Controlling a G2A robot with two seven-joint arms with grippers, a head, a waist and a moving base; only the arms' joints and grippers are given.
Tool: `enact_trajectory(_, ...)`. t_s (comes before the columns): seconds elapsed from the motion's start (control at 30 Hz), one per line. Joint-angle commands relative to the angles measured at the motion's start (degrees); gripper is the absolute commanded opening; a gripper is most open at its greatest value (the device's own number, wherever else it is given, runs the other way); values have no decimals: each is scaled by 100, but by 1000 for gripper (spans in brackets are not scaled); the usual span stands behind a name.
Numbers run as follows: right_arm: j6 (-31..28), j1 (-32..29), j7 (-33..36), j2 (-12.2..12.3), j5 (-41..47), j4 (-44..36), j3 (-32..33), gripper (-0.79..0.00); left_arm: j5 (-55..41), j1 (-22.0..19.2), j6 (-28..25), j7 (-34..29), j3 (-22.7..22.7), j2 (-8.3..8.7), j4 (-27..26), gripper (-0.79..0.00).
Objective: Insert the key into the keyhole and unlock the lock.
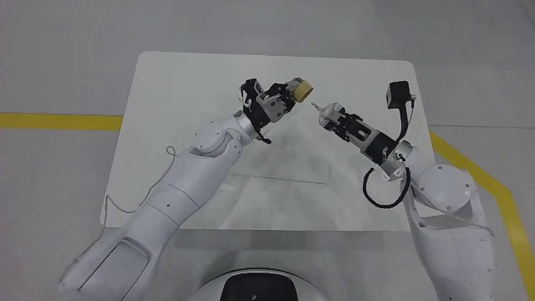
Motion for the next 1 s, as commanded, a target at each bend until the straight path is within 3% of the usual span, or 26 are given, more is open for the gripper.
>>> enact_trajectory(0.0, 33, 39, 4, 0, 0, 56, -40, -785, 50, -1, 37, -13, -3, -11, -3, -785)
enact_trajectory(0.97, 272, 231, -310, 8, -47, 311, -227, -785, 529, 83, 284, -143, -277, -101, -57, -785)
